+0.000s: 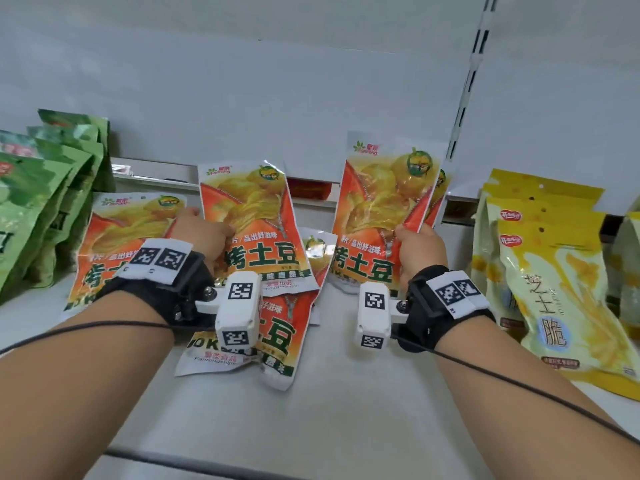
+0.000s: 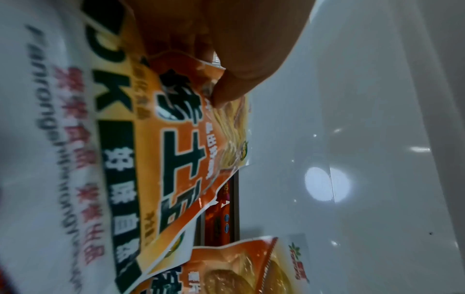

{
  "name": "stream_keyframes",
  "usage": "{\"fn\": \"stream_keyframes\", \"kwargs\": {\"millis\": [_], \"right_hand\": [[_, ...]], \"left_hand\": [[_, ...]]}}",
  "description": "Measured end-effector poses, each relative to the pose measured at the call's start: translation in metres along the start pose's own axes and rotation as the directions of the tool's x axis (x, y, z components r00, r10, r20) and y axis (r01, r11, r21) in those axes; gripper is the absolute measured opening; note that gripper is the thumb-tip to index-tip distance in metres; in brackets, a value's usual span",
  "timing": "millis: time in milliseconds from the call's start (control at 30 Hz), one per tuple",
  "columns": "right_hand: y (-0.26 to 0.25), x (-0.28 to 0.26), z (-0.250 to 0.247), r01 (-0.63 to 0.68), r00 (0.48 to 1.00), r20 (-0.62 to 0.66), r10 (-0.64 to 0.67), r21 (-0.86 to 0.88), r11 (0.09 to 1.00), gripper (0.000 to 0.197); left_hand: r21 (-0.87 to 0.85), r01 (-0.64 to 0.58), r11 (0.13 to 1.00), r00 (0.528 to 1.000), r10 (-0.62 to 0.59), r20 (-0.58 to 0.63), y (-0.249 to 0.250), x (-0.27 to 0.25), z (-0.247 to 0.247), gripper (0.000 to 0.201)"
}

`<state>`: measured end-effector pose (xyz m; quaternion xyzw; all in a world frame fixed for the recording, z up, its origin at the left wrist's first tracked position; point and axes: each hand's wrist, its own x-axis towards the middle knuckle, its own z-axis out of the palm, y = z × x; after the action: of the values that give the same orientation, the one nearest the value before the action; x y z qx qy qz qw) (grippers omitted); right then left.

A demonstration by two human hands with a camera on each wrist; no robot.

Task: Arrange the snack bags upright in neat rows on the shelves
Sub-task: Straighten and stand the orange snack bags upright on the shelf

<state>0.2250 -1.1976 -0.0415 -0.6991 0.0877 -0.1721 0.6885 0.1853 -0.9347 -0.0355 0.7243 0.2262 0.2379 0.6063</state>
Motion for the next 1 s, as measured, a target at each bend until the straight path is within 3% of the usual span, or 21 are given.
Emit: {"fn": "stream_keyframes", "kwargs": {"millis": [67, 200, 300, 367, 600, 700, 1000], "right_hand": [[-0.005, -0.003, -0.005, 0.045, 0.999, -0.032, -0.043, 0.041, 0.998, 0.02], [-0.013, -0.006, -0.016, 0.142, 0.99, -0.044, -0.138, 0.111, 0.984, 0.022], [-0.018, -0.009, -0.025, 0.158, 0.987, -0.024, -0.156, 0.198, 0.967, 0.021], [-0.019, -0.013, -0.03, 0.144, 0.988, 0.014, -0.152, 0.244, 0.959, 0.019], [-0.02, -0.024, -0.033, 0.098, 0.969, 0.185, -0.161, 0.31, 0.946, 0.014], [-0.021, -0.029, -0.037, 0.114, 0.951, 0.236, -0.198, 0.327, 0.938, 0.013], [-0.041, -0.025, -0.053, 0.202, 0.935, 0.182, -0.303, 0.431, 0.88, 0.012]], "left_hand": [[0.193, -0.049, 0.98, 0.998, 0.053, -0.017, 0.004, 0.001, -0.002, 0.08], [0.297, -0.249, 0.922, 0.966, 0.257, 0.012, 0.018, -0.008, 0.006, 0.077], [0.203, -0.411, 0.889, 0.912, 0.404, 0.074, 0.031, -0.023, 0.018, 0.057], [0.077, -0.447, 0.891, 0.888, 0.432, 0.157, 0.037, -0.033, 0.029, 0.047], [-0.324, -0.187, 0.927, 0.828, 0.326, 0.457, 0.05, -0.059, 0.062, 0.033], [-0.444, -0.06, 0.894, 0.806, 0.306, 0.507, 0.054, -0.067, 0.072, 0.019], [-0.566, 0.227, 0.792, 0.76, 0.219, 0.612, 0.053, -0.089, 0.092, 0.03]]}}
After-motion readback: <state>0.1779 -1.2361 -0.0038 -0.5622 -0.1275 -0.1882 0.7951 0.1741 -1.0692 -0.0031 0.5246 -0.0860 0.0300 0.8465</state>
